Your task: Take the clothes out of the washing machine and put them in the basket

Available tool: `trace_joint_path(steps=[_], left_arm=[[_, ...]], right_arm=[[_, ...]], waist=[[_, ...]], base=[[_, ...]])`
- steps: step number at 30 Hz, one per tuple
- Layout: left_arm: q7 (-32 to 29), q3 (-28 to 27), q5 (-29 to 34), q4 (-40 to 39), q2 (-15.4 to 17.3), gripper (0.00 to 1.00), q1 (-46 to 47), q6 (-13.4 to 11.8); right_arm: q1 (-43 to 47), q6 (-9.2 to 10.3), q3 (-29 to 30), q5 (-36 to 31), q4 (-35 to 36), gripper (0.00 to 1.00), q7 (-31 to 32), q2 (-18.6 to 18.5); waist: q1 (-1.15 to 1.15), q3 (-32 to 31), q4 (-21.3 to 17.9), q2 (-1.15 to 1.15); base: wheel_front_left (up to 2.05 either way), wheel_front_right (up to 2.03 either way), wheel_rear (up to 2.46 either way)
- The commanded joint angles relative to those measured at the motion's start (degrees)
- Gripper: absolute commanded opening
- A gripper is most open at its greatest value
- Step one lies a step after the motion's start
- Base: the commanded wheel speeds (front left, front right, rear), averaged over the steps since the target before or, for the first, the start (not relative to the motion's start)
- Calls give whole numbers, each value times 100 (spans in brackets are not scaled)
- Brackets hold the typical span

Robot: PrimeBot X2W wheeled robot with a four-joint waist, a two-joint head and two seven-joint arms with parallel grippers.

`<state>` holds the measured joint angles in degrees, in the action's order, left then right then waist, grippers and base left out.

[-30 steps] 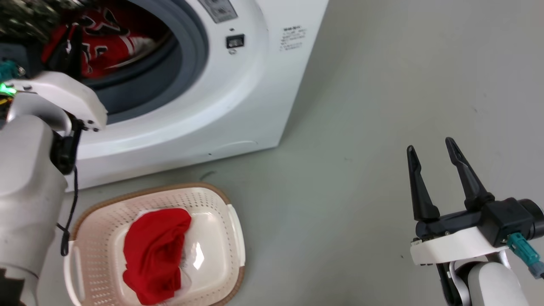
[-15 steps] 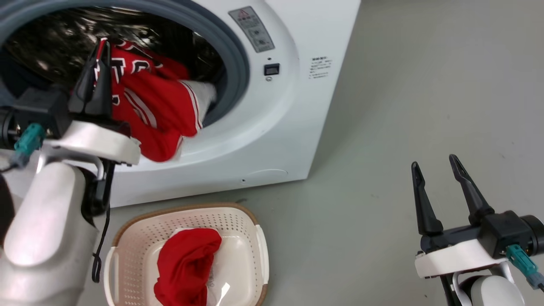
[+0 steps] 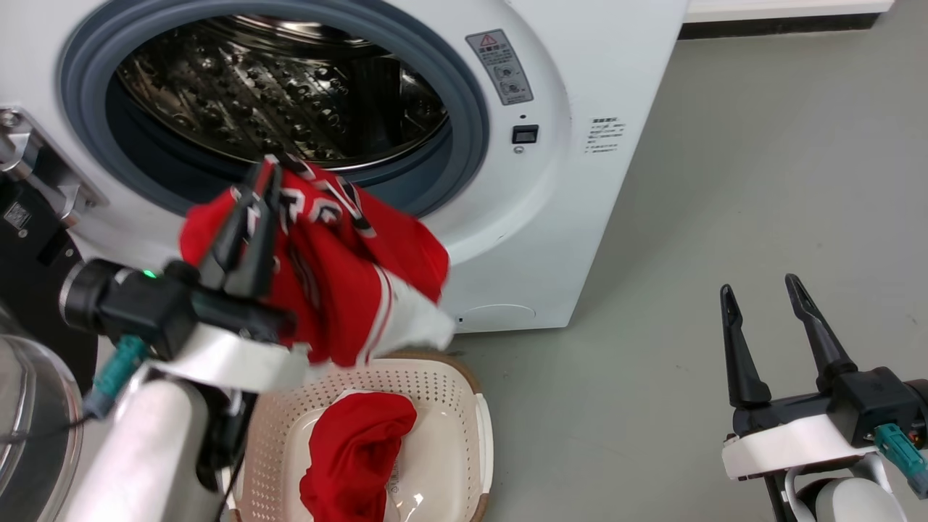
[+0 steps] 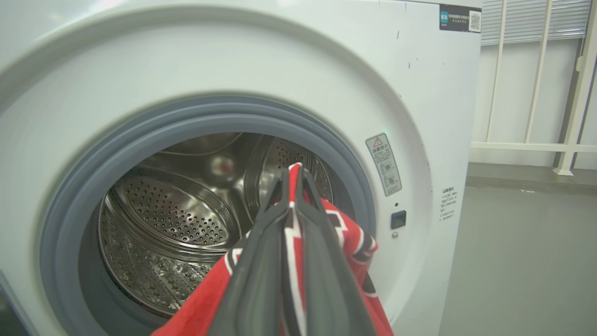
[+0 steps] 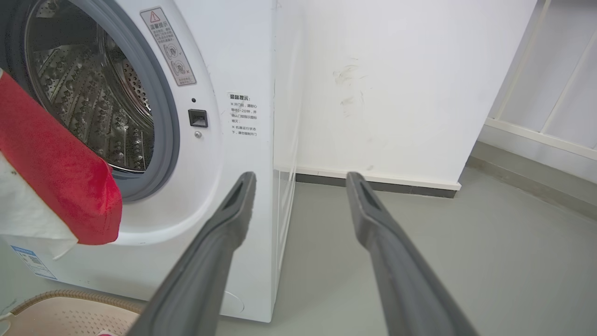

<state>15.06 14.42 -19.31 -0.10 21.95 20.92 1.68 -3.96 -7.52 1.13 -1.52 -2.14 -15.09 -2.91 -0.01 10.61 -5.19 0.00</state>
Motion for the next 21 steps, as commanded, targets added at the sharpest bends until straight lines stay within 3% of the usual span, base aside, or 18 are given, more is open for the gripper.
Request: trace_joint_path(steps=[1, 9, 21], left_arm=[[17, 60, 52, -113, -6, 0, -184, 28], [-62, 450, -92, -107, -152, 0, -746, 166], [-513, 1264, 85, 1005, -206, 0, -849, 376]], right_arm=[[14, 6, 10, -4, -18, 100, -11, 5], [-86, 7, -23, -36, -19, 100, -11, 5], [-351, 7, -5, -81, 47, 100, -11, 5]], waist=[[1, 20, 57, 0], [1, 210, 138, 0], [1, 916, -18, 0]], base=[[0, 0, 0], [0, 0, 0], [0, 0, 0]])
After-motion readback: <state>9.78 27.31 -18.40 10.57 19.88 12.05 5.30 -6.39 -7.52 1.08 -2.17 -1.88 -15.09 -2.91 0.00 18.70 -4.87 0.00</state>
